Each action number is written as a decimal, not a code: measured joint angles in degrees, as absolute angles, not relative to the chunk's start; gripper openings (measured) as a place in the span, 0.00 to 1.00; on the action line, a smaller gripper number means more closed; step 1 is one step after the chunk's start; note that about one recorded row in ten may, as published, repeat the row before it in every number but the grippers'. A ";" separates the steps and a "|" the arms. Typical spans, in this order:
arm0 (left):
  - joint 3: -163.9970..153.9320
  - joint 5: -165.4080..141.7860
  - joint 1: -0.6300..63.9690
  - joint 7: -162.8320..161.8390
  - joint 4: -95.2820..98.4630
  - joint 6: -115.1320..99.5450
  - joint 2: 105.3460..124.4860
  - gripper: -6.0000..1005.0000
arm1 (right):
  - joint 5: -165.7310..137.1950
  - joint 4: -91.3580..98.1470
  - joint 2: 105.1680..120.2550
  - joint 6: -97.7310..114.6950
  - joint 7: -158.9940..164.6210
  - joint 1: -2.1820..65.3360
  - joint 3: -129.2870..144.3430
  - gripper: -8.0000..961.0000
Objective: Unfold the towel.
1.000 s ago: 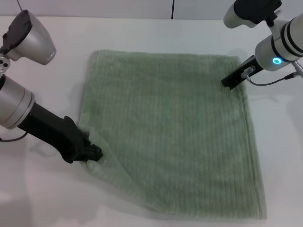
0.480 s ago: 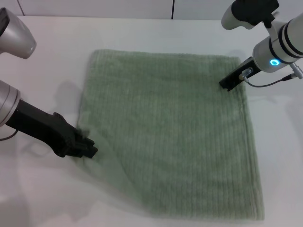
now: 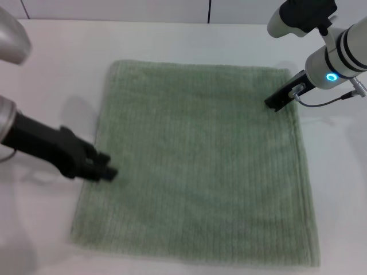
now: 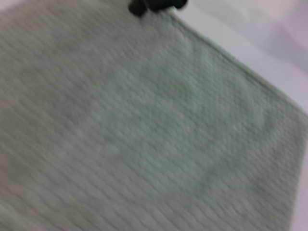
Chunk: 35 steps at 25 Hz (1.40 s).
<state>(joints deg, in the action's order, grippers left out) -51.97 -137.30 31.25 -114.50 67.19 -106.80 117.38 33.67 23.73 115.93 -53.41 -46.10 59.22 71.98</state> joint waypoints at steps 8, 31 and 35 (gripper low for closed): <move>-41.48 -120.89 30.53 -100.37 58.10 -91.98 117.96 0.39 | 33.67 25.33 116.03 -53.02 -45.51 59.41 71.90 0.01; -35.96 -47.23 34.78 -41.99 10.63 -67.67 118.69 0.36 | 37.60 34.49 119.86 5.96 -27.81 51.80 89.52 0.01; -35.94 -43.33 36.02 -36.08 7.98 -67.09 118.69 0.37 | 37.80 27.75 119.90 19.60 -20.32 51.28 94.34 0.01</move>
